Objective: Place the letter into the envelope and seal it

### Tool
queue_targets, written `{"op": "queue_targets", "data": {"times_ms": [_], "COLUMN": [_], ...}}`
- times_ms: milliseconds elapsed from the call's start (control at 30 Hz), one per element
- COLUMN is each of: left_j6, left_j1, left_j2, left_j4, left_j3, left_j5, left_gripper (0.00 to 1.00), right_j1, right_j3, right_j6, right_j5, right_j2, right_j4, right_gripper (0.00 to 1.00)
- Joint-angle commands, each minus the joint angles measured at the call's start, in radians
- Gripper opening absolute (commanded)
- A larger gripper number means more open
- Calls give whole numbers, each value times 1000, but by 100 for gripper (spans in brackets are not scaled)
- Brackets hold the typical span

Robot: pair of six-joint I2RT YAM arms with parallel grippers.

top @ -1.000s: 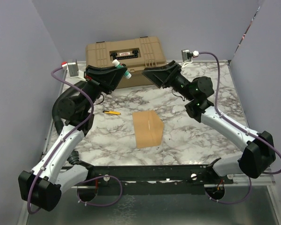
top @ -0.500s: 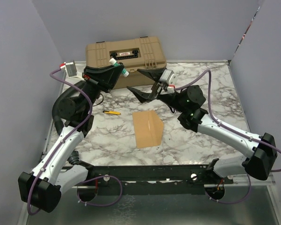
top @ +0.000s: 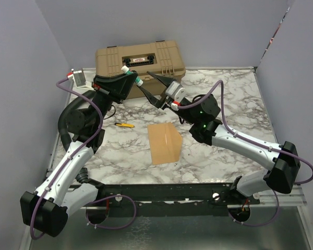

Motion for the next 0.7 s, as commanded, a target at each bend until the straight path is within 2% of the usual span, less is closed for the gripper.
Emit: {"op": "queue_targets", "data": {"times_ms": [0,300,533,667], "left_j6": [-15,-16,-18,-15], "left_j1": [2,2,2,2], "left_j2": [-19,-9,-4,-6], "left_j4": [7,7,7,7], "left_j3": [-22,-29,-29,-28], "left_j5": [-19,-25,-30,-31], "left_gripper": [0,0,0,0], "right_j1": [11,15,22,28], "right_j3": [42,53,56,59], "right_j6": [-32,-54,-72,-72], "right_j5": [7,-30,-110,-88], "right_j2": [-2,6,11,19], "right_j4": [11,-27,-57,-60], "right_gripper": [51,56,56,53]}}
